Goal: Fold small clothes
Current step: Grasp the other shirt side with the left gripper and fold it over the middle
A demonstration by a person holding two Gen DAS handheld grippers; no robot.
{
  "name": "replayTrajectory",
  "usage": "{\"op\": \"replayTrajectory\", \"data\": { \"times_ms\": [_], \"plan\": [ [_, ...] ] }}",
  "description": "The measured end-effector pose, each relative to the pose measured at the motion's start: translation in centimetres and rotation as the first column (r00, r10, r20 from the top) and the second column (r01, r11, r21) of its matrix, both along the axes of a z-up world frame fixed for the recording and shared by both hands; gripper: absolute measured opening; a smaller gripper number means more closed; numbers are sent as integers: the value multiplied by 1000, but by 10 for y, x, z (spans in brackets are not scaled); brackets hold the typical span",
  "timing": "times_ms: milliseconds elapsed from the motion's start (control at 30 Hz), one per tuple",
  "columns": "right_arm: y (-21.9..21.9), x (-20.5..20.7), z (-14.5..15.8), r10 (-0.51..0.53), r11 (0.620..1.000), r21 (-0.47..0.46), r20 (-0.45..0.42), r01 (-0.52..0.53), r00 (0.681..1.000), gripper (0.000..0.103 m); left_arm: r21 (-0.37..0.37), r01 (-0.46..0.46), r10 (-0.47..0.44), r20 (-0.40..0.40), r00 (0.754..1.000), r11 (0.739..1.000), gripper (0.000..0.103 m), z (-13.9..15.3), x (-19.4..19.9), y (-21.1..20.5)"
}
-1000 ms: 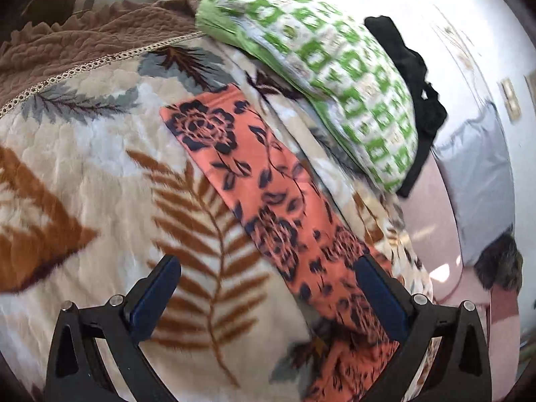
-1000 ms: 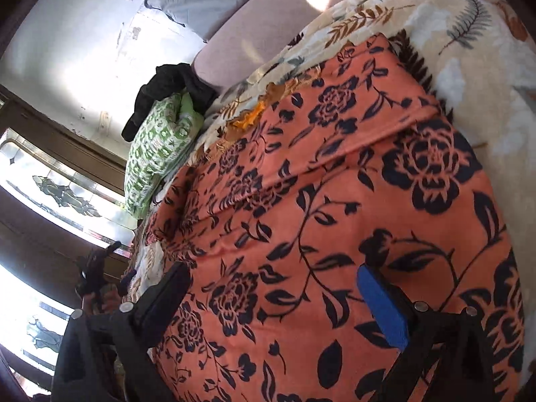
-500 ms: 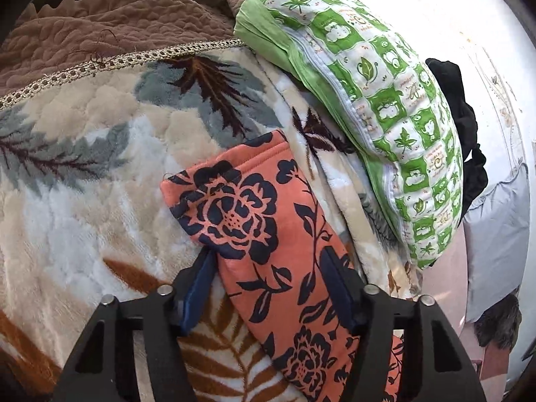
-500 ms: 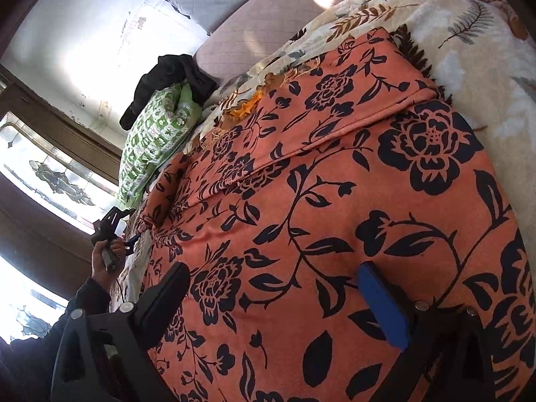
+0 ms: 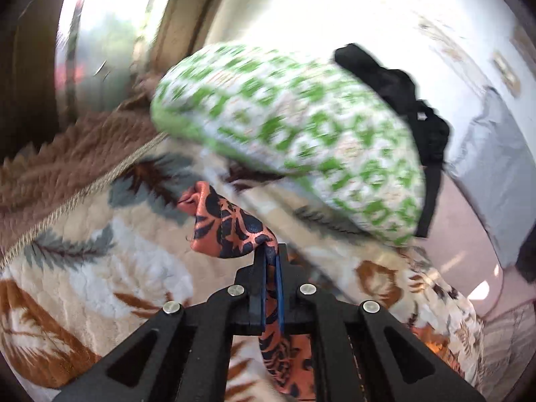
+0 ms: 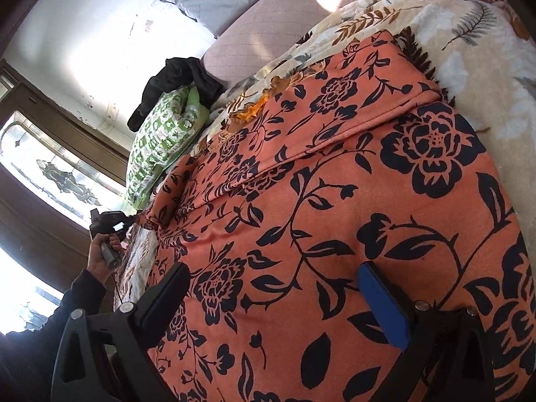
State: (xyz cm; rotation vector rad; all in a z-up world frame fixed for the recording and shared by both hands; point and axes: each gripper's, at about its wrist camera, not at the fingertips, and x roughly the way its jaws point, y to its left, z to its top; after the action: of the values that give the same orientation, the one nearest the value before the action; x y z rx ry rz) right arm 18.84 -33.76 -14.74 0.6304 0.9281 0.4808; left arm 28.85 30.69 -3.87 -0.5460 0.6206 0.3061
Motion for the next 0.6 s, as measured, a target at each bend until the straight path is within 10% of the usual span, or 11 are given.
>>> {"op": "replayTrajectory", "data": {
  "times_ms": [133, 267, 400, 467, 533, 600],
  "plan": [
    [-3, -3, 1, -2, 1000, 19, 10, 2, 1000, 101, 118, 234, -252, 166, 953, 965, 4, 86, -8, -111],
    [-5, -6, 3, -4, 999, 37, 16, 4, 1000, 101, 198, 469, -506, 227, 832, 860, 4, 123, -7, -245],
    [-9, -10, 4, -7, 998, 60, 15, 6, 1000, 101, 159, 627, -646, 157, 747, 763, 14, 93, 11, -361],
    [-11, -11, 4, -7, 997, 71, 15, 6, 1000, 101, 124, 725, -730, -10, 683, 677, 78, 54, 23, -411],
    [-12, -13, 5, -7, 997, 78, 15, 6, 1000, 101, 151, 763, -750, -144, 645, 628, 80, 17, 17, -435],
    [-15, -15, 7, -6, 996, 94, 12, 5, 1000, 101, 196, 747, -716, -213, 665, 635, 80, -5, 2, -426]
  ]
}}
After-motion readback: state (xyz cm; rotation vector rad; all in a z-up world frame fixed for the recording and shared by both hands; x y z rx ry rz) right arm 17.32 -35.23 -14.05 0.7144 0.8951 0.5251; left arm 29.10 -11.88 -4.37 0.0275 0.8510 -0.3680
